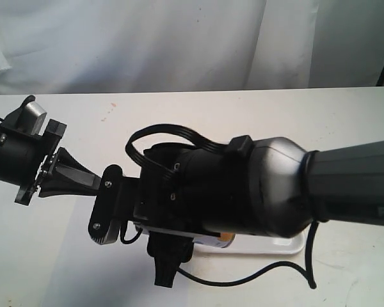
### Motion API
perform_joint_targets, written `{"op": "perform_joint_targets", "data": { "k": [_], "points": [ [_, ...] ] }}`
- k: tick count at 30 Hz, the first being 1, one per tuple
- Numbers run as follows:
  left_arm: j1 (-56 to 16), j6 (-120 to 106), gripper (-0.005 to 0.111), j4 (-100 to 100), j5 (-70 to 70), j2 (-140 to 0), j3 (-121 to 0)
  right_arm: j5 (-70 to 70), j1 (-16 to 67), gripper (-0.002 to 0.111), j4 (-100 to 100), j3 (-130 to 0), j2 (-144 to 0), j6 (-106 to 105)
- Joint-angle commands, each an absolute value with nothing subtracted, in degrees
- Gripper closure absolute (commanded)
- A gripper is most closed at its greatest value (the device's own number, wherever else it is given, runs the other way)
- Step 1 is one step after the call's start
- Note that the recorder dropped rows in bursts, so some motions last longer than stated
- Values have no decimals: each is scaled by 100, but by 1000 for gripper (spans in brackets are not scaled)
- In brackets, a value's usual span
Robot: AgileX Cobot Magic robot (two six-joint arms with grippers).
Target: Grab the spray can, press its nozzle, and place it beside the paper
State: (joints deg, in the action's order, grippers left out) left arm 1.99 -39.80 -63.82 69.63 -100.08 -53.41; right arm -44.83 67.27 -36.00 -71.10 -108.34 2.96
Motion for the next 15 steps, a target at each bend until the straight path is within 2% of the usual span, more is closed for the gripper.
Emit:
{"op": "perform_joint_targets", "data": {
  "k": [1,5,11,15],
  "points": [
    [171,-4073,107,-6492,6996,-10023,-5367,-4522,6734,108,-3672,-7171,-10953,247],
    [106,-4062,107,-6427,6996,-10020,-5356,-4487,6734,108,-3748,-7171,-11037,247],
    [-359,-4062,107,-6394,6996,-10025,-5356,-4447,6711,108,-3965,-7195,-11054,438],
    [-335,-4062,107,-6394,6996,-10025,-5356,-4445,6617,108,-3952,-7195,-11054,588]
  ]
}}
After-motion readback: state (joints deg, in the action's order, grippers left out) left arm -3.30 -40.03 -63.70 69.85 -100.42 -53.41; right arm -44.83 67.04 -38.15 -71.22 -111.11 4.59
